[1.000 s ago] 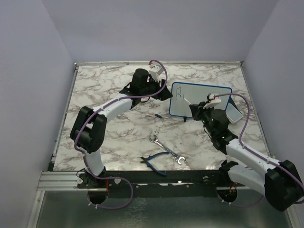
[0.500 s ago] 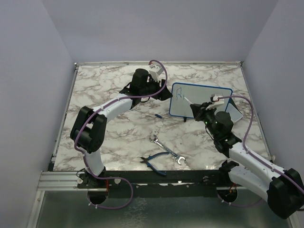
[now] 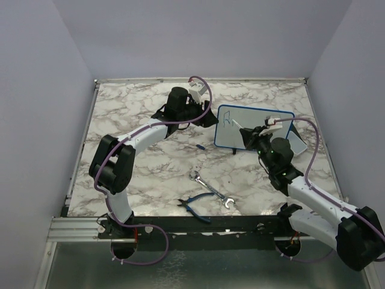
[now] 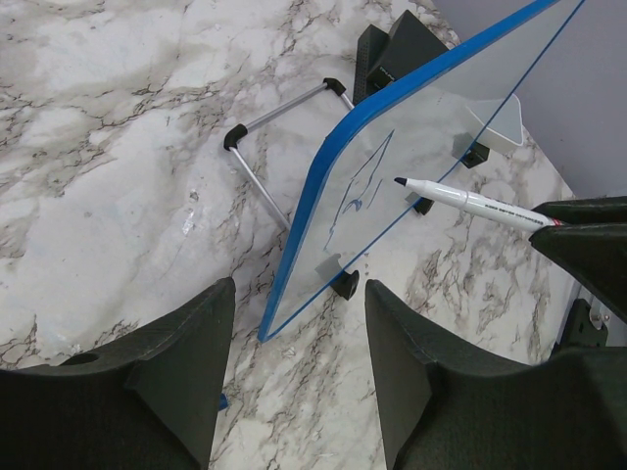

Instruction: Write a sentence on the whiteboard

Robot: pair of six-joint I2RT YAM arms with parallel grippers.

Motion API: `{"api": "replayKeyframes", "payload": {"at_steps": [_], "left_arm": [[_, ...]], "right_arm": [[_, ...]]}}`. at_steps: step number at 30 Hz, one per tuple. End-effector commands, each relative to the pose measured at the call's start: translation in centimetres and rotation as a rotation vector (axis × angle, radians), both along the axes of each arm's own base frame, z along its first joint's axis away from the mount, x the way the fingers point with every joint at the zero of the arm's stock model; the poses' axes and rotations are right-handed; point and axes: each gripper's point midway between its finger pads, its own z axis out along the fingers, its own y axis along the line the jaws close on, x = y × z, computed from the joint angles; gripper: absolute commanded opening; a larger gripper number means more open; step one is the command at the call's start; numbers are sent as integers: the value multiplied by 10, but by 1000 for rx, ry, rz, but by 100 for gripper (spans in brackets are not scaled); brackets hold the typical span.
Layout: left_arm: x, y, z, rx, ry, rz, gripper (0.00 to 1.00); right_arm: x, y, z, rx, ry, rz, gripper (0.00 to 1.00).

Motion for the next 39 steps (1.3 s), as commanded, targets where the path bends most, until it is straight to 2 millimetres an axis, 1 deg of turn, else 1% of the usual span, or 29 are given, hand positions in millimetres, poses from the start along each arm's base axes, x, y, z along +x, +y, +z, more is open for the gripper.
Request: {"api": "replayKeyframes", "payload": {"at_steps": [1, 16, 20, 23, 26, 30, 36, 39], "left_arm": [[-2, -2, 9, -10, -25, -21, 57], [-1, -2, 9, -11, -24, -23, 56], [-1, -2, 9, -10, -25, -22, 56], [-1, -2, 9, -11, -26, -22, 56], [-1, -2, 10, -11, -25, -22, 56], [-1, -2, 10, -12, -24, -22, 56], [-2, -2, 10, -11, -27, -22, 56], [-2, -2, 9, -11, -25, -22, 56]], "right_arm": [[9, -6, 21, 8, -63, -45, 1], [15, -10, 13, -15, -54, -74, 1], [10, -9, 18, -7, -71, -56, 1], [2, -7, 24, -14, -90, -25, 1], [-5, -13, 25, -5, -85, -39, 1], [-6, -23, 17, -5, -52, -89, 1], [-6, -24, 0, -18, -13, -97, 1], [-6, -27, -4, -20, -5, -114, 1]]}}
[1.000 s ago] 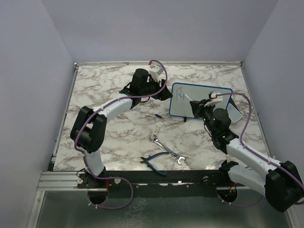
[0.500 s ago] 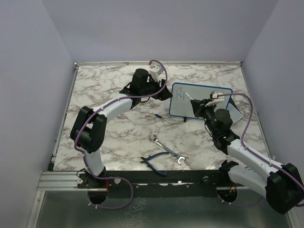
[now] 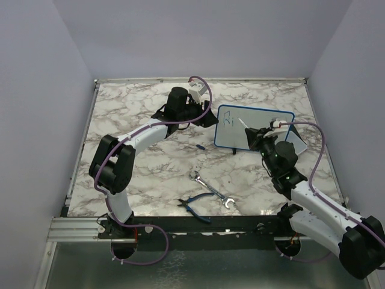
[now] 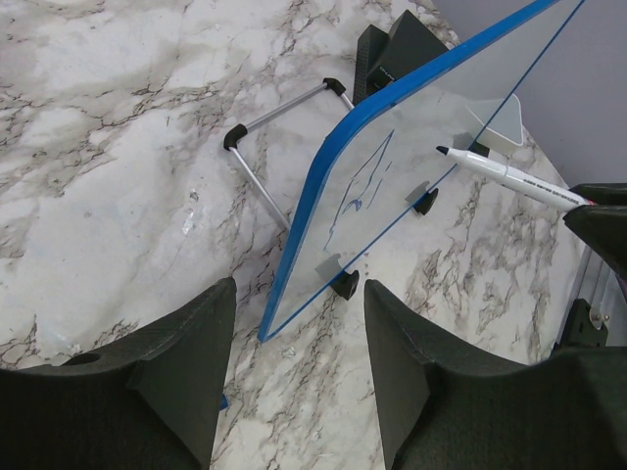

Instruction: Write a sentence on the whiteboard

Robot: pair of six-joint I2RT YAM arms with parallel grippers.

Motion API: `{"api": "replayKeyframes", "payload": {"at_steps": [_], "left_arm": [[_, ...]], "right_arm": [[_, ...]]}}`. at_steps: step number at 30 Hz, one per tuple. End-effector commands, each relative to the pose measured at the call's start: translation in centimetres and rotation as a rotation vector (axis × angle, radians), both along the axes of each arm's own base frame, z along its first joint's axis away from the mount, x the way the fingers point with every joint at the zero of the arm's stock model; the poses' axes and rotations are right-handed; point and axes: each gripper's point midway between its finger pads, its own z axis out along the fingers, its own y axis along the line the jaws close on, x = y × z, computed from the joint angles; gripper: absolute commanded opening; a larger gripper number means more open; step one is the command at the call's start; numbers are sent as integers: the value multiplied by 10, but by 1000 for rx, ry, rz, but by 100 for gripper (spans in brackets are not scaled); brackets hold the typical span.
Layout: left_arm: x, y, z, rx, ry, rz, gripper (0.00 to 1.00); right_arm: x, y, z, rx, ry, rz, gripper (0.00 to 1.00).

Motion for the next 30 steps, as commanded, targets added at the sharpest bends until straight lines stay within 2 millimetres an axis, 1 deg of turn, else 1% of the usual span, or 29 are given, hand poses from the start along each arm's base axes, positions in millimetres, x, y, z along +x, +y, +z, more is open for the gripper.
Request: {"api": "replayKeyframes", "payload": {"at_steps": [1, 10, 14, 24, 30], "left_arm": [[-1, -2, 9, -11, -26, -21, 56], [-1, -2, 9, -10, -26, -21, 56], [-1, -2, 10, -10, -28, -22, 56], [-2, -2, 11, -11, -29, -21, 56], [-1, -2, 11, -12, -30, -21, 56]], "right_arm": [[1, -11, -20, -14, 50, -54, 1], [4, -14, -27, -26, 66, -79, 1], [6, -15, -27, -35, 63, -87, 1], [10, -5, -27, -49, 66, -45, 1], [10, -5, -32, -49, 81, -41, 1]]}}
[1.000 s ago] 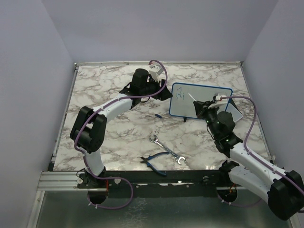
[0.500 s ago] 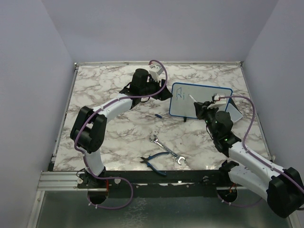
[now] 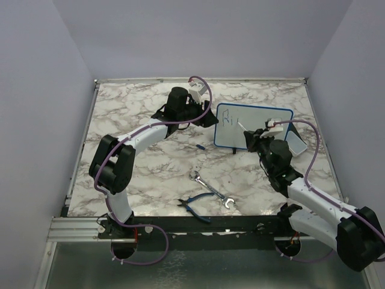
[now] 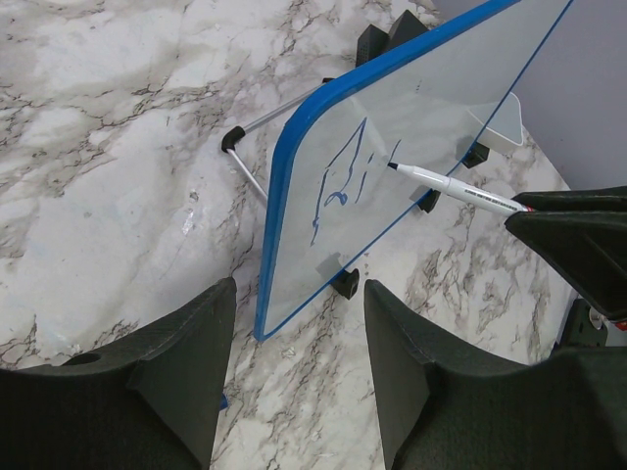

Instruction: Write a sentence on the whiteboard

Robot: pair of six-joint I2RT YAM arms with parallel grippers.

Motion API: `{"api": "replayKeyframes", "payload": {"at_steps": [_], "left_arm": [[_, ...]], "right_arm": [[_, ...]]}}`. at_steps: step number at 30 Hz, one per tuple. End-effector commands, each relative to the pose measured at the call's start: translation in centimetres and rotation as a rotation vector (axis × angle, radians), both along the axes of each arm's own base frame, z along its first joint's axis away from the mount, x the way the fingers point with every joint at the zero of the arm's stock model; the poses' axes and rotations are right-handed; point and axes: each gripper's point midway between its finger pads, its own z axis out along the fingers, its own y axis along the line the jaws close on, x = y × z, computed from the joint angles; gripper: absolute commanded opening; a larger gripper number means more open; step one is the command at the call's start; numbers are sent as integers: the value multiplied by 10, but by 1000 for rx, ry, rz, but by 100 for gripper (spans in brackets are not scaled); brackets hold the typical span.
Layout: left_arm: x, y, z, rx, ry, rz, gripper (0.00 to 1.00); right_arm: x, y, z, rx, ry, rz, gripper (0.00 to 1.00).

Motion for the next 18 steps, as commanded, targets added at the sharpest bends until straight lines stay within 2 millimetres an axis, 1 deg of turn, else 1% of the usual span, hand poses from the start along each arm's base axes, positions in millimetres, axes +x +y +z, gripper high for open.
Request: {"api": "replayKeyframes", "payload": {"at_steps": [1, 4, 9, 18], "left_arm": [[-2, -2, 11, -12, -29, -21, 56], [-2, -2, 11, -12, -30, -22, 56], [-2, -2, 11, -14, -27, -23, 56], [-1, -2, 11, -13, -28, -23, 56]], "right_arm": [[2, -2, 1, -3, -5, -10, 1], [1, -5, 1, -5, -6, -21, 1], [1, -1, -4, -12, 7, 0, 1], [3, 1, -3, -17, 6, 5, 1]]}}
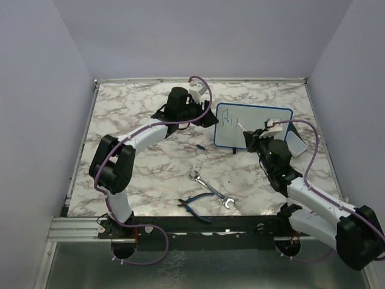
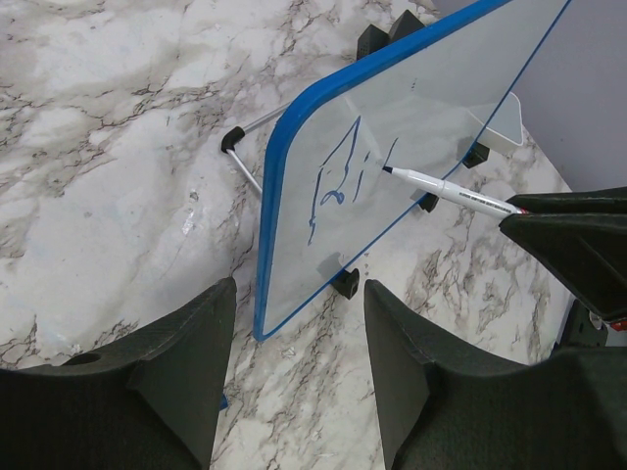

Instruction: Write a sentence on the whiteboard

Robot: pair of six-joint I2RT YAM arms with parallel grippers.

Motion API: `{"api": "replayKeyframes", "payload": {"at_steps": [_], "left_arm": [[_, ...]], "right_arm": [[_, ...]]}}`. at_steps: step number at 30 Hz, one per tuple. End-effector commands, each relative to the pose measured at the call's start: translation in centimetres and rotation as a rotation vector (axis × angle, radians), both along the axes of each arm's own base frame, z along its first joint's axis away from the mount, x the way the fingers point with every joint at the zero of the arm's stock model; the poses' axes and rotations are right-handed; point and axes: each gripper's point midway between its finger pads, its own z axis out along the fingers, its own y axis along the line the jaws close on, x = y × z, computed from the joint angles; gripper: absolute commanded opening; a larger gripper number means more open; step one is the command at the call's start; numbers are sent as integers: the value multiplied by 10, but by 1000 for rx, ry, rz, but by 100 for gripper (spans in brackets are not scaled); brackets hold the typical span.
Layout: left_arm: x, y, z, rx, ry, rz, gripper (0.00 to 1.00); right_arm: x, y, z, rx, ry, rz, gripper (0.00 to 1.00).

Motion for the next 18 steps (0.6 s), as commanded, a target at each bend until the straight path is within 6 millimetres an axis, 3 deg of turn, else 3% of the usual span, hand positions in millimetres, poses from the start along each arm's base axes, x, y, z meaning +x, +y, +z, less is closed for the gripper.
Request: {"api": "replayKeyframes", "payload": {"at_steps": [1, 18], "left_arm": [[-1, -2, 11, -13, -28, -24, 56], [-1, -3, 12, -16, -29, -23, 56]], "right_arm": [[2, 0, -1, -15, 1, 4, 1], [-3, -5, -11, -13, 25, -13, 1]]}}
